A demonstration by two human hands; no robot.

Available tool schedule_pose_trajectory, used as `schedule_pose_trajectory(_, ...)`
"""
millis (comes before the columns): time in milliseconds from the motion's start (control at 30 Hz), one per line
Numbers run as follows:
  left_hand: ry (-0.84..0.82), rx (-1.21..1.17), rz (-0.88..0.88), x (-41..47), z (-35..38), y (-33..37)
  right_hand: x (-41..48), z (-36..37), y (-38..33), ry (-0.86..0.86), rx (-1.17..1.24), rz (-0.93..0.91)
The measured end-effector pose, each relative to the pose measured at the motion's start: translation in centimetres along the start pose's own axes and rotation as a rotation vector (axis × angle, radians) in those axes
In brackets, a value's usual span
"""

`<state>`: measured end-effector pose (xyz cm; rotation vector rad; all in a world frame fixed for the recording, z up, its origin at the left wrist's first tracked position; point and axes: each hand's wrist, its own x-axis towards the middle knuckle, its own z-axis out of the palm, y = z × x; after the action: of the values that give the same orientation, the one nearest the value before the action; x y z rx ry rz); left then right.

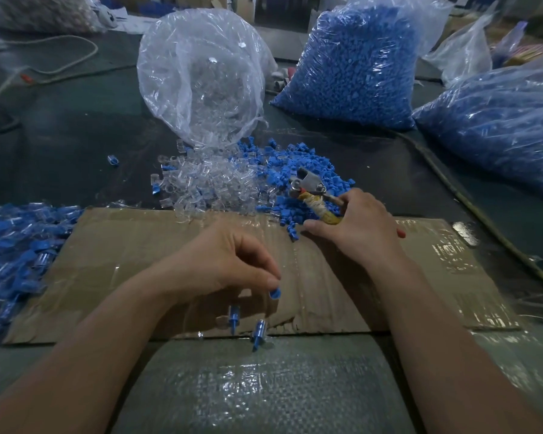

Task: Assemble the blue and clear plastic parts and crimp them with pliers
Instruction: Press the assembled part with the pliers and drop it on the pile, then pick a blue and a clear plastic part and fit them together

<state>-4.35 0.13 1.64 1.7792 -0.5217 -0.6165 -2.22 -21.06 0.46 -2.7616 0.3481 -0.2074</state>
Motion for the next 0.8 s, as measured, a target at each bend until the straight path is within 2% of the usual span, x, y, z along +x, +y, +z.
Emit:
schedule_pose_trajectory(133,-0.094,0.059,-0.014,0.0,-0.2,-0.2,0.0,0.0,0.0,-0.018,-0.030,-0.007)
schedule_pose_trajectory(300,-0.209,0.029,0.010,-0.2,-0.4,-0.2,0.1,0.3,0.0,-0.029,-0.023,-0.016)
schedule_pose_trajectory(367,-0.202,-0.019,0.012,-0.4,-0.4,0.0,0.2,0.5,0.0,-0.038,-0.020,-0.015)
schedule_pose_trajectory(433,-0.084,-0.084,0.012,-0.3,-0.4,0.1,0.2,0.7,0.0,-0.045,-0.011,-0.020)
schedule_pose_trajectory(600,0.483,0.050,0.087,0.7,-0.3,-0.5,0.1,0.7,-0.1,-0.067,0.009,-0.047)
schedule_pose_trajectory(700,0.802,0.278,0.093,1.2,-0.9,-1.1,0.0,0.5,-0.2,-0.070,-0.006,-0.059)
schedule_pose_trajectory(800,0.899,0.538,0.065,1.5,-1.6,-1.6,-0.1,0.4,-0.4,-0.083,-0.019,-0.064)
